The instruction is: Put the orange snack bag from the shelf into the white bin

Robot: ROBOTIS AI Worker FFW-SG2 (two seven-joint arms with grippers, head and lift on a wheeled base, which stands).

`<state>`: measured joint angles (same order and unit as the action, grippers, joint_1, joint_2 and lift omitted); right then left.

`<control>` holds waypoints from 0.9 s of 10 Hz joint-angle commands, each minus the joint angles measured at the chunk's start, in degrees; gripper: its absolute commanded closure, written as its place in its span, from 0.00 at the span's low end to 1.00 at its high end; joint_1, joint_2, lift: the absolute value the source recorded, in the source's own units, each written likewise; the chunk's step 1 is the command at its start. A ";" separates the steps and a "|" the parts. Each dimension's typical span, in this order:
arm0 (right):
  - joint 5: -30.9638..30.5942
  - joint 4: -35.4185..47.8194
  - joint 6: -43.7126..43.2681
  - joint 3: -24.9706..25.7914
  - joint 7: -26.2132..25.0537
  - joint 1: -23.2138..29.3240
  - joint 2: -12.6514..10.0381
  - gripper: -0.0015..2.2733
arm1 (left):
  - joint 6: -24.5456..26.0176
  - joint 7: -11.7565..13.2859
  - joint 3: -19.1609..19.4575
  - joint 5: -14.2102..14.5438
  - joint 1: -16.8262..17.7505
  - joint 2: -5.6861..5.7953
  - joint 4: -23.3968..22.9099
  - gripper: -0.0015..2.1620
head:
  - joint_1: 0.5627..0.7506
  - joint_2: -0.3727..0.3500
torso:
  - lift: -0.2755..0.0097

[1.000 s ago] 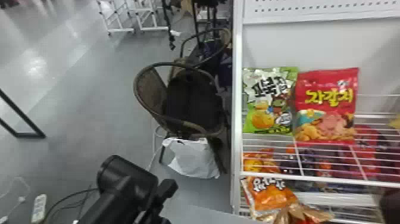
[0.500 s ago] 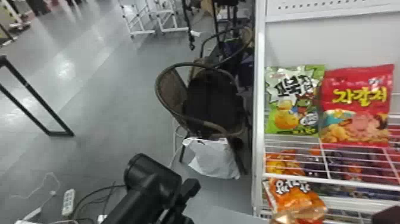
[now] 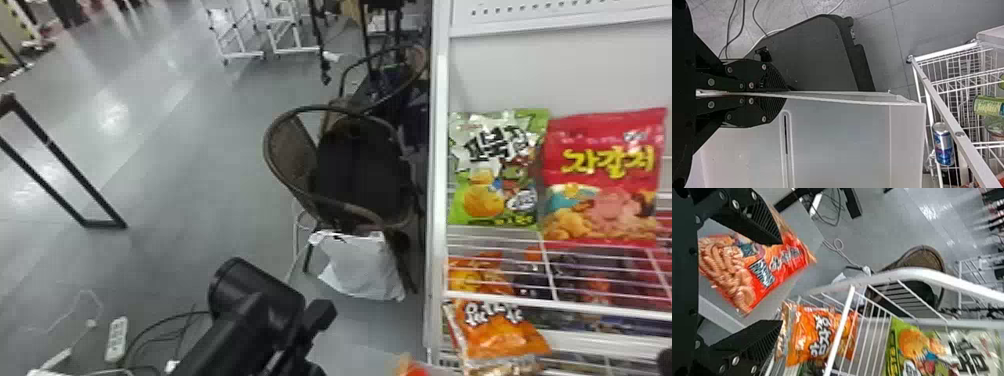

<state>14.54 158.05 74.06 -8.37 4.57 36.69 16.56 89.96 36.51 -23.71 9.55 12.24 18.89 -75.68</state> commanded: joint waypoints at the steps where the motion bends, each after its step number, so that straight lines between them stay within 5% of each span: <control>1: 1.01 -0.81 -3.26 3.98 -0.96 0.49 -0.73 0.03 | 0.07 0.05 0.15 0.29 0.07 0.44 0.01 0.99 | 0.70 0.82 | 0.97; 9: 6.20 -19.01 -43.69 14.70 -7.64 0.31 -3.99 0.04 | 0.07 0.23 0.33 0.29 -0.02 0.71 0.01 0.99 | 0.70 0.48 | 0.97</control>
<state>20.57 140.55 33.41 5.72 -3.08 37.00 12.89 89.96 36.73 -23.37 9.85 12.22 19.60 -75.66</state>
